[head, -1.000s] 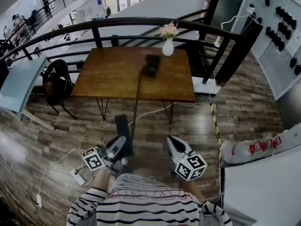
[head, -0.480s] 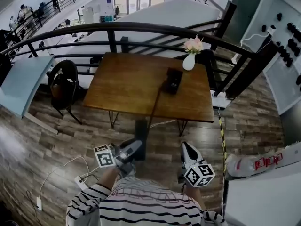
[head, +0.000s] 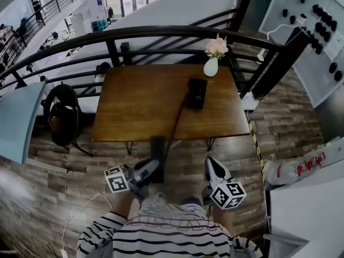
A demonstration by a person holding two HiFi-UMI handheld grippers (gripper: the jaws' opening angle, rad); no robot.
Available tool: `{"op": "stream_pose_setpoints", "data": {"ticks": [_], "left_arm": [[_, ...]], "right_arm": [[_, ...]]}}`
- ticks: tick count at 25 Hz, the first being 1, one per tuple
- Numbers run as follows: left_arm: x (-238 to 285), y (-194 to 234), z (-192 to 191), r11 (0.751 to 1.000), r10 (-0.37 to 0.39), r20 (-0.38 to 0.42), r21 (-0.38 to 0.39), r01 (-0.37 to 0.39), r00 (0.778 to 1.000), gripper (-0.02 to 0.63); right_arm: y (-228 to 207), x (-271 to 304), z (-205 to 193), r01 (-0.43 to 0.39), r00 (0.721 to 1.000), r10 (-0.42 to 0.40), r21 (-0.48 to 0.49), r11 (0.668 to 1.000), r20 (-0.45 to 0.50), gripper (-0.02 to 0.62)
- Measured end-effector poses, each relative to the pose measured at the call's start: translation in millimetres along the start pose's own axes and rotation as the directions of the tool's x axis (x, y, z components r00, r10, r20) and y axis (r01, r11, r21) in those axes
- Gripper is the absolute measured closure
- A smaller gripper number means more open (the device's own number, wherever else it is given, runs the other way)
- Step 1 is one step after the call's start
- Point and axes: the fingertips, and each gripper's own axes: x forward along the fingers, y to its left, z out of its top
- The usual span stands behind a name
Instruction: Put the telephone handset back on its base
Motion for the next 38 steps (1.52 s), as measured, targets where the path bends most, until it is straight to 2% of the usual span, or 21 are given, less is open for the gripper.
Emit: {"op": "stream_pose_setpoints", "data": {"ticks": [3,9,17,24,33,38], "left_arm": [[3,17,11,1.0,0.005,0.002,-0.015,-0.005,1.0,0.537],[42,43,23,1.0,0.014,-0.01,-0.021,-0.014,1.0,0.537],[116,75,45,1.0,0.03,0.006,-0.008,-0.03,1.0,0.537],[182,106,55,0.999,0.051,0.035,-0.001,-0.051,0.998,0.537],[221,137,68,0.994,0.102,0.059,0.02,-0.103,0.993,0.537],[241,160,87,0.996,0.094,0.048,0.001,-0.094,0.994,0.537]], "right_arm": [[-2,14,1,0.005,1.0,-0.005,0.012,1.0,-0.008,0.594],[-40,37,21,0.016,1.0,-0.016,0.017,1.0,-0.011,0.594],[-97,86,68,-0.043,0.999,0.043,-0.004,0.999,-0.013,0.594],[-147,117,87,-0.107,0.993,0.107,0.002,0.994,-0.048,0.594],[-184,151,94,-0.166,0.981,0.168,0.024,0.986,-0.096,0.594],[-196,175,101,-0.152,0.982,0.155,0.032,0.988,-0.109,0.594]]}}
